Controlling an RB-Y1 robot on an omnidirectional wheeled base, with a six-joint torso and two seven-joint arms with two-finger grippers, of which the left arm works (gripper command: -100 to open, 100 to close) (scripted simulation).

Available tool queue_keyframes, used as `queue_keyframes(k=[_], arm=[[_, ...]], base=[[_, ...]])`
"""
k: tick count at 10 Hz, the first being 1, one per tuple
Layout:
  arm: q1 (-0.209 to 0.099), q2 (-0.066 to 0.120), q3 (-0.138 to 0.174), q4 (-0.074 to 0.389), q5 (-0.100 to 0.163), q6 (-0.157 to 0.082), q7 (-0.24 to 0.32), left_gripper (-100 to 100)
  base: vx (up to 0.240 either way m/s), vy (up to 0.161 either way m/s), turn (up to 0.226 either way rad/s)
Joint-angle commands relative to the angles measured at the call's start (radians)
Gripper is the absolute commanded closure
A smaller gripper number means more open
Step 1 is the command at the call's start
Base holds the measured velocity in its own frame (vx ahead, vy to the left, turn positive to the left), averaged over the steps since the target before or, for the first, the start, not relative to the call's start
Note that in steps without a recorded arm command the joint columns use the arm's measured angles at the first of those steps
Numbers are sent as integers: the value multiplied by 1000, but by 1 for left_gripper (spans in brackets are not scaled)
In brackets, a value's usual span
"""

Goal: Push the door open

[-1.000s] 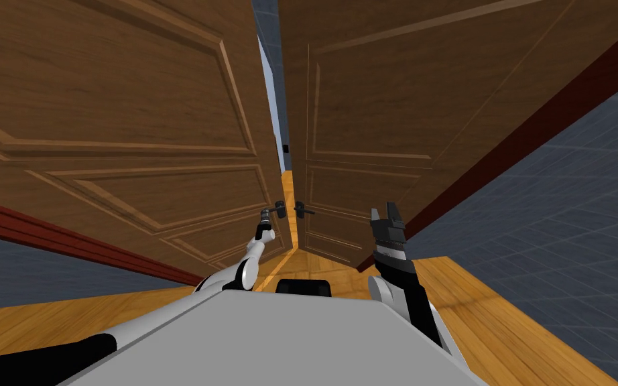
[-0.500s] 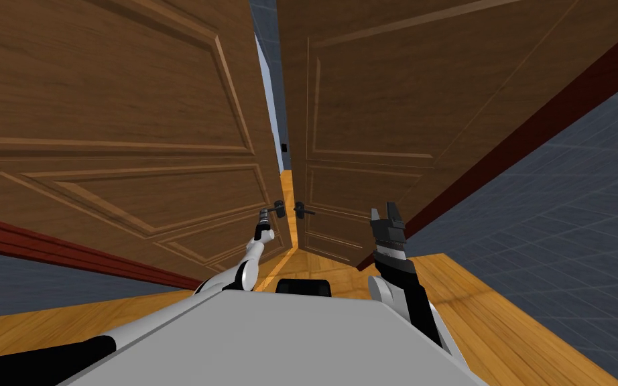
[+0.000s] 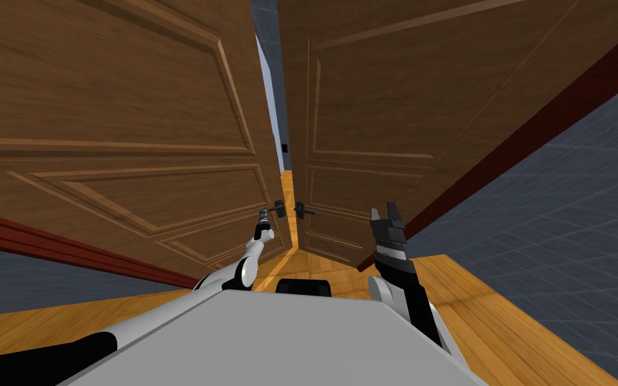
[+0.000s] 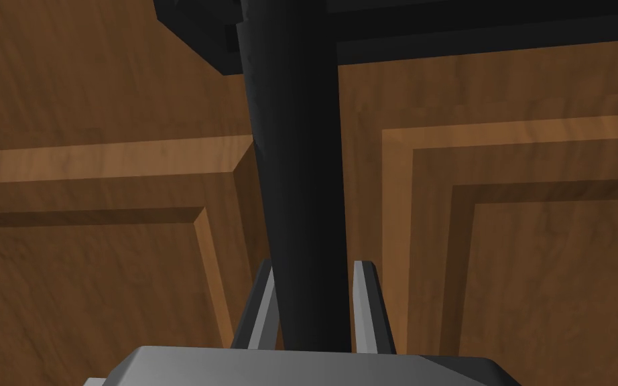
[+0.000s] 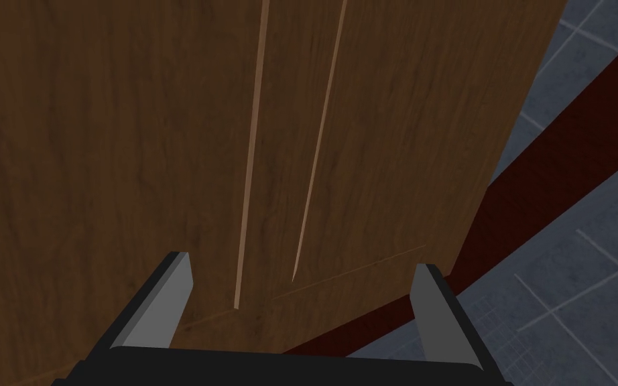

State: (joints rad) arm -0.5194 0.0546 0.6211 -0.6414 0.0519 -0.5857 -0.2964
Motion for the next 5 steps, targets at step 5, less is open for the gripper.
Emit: queue_keyframes(k=[5], arm=[[-28,9,70,21,26,-52,-48,100]], base=[[43,50,-131]])
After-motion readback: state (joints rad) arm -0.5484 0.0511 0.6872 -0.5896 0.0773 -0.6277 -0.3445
